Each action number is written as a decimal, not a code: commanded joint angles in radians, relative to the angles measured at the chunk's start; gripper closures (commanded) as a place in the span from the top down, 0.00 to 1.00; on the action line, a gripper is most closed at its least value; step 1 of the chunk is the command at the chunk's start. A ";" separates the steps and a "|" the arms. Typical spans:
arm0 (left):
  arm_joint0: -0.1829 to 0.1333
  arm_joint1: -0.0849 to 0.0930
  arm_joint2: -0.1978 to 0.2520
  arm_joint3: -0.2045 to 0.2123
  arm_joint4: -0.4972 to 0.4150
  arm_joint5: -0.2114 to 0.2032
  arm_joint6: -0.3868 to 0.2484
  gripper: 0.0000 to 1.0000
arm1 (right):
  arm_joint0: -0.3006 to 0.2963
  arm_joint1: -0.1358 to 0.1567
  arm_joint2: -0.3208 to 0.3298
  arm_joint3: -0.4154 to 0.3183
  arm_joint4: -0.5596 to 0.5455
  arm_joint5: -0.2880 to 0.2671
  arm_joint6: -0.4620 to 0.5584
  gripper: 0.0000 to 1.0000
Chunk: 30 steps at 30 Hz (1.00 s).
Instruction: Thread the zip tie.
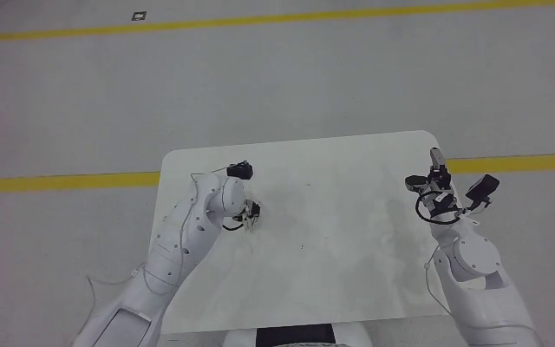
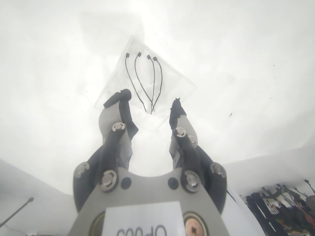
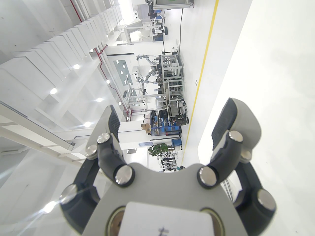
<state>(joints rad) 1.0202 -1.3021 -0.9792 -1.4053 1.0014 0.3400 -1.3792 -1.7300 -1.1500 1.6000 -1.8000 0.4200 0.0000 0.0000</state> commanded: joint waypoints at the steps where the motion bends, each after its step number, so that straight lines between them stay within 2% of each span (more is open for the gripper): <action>1: -0.005 -0.006 0.002 0.011 -0.001 0.000 -0.003 0.29 | 0.000 0.000 0.000 0.000 0.000 0.000 0.000 1.00; 6: -0.008 -0.017 0.005 0.034 0.006 0.000 -0.001 0.21 | 0.000 0.000 0.000 0.000 0.000 0.000 0.000 1.00; 11: -0.024 -0.029 0.020 0.081 -0.001 0.000 0.007 0.15 | 0.000 0.000 0.000 0.000 0.000 0.000 0.000 1.00; 23: -0.093 -0.049 0.081 0.200 -0.048 -0.018 0.036 0.14 | 0.000 0.000 0.000 0.000 0.000 0.000 0.000 1.00; 30: -0.121 -0.057 0.107 0.253 -0.072 -0.031 0.059 0.14 | 0.000 0.000 0.000 0.000 0.000 0.000 0.000 1.00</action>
<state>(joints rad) 0.9030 -1.3578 -0.8773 -1.1603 0.9335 0.3095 -1.3233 -1.7300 -1.1500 1.6000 -1.8000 0.4200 0.0000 0.0000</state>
